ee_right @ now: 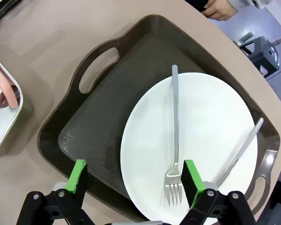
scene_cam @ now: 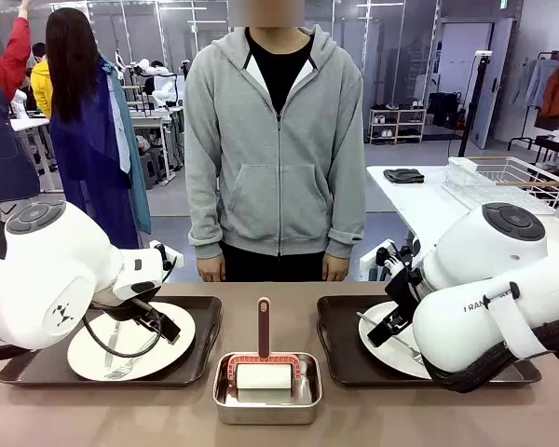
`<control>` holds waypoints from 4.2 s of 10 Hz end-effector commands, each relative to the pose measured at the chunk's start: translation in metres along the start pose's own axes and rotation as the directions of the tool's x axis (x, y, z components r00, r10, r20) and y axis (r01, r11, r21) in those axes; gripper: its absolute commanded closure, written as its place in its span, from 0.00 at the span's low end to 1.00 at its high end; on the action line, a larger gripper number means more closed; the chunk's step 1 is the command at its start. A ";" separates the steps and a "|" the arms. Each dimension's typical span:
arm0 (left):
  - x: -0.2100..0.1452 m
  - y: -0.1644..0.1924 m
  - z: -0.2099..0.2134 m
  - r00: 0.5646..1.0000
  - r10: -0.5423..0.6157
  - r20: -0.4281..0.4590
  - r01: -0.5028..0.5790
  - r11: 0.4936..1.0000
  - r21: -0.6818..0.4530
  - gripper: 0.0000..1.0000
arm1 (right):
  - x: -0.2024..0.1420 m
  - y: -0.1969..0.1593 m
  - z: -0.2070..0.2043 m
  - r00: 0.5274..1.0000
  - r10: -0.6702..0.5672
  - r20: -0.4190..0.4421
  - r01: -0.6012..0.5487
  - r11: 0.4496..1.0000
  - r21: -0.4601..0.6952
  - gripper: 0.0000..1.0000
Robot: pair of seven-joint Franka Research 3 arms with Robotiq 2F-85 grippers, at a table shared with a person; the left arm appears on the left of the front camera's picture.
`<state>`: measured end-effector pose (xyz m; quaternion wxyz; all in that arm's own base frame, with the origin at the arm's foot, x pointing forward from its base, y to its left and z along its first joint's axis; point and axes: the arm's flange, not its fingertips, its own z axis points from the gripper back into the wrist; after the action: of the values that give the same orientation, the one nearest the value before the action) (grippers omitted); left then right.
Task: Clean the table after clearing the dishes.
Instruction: When the left (or right) Handle tray is removed, use the left hand (or right hand) to clean the left (or right) side of the table with the Lint Roller.
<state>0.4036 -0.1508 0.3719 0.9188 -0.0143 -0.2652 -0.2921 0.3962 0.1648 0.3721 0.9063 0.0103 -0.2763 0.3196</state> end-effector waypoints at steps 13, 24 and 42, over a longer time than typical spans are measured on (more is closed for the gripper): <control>0.019 0.006 0.013 1.000 0.003 0.002 -0.003 0.998 -0.062 0.00 | 0.028 -0.023 0.018 1.000 0.004 -0.009 -0.003 0.988 0.156 0.00; -0.026 0.139 0.043 0.755 0.633 -0.172 -0.332 0.142 -0.933 0.00 | 0.016 -0.117 0.030 0.845 -0.530 -0.070 0.254 0.284 0.924 0.00; -0.344 0.403 0.158 0.608 0.746 -0.272 -0.412 0.004 -0.911 0.00 | -0.275 -0.320 0.135 0.392 -0.920 -0.002 0.395 0.166 0.904 0.00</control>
<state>0.3192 0.3416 0.3666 0.7090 -0.6885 -0.1498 0.0270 0.3433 -0.2552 0.3986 0.6855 0.6493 -0.3222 -0.0686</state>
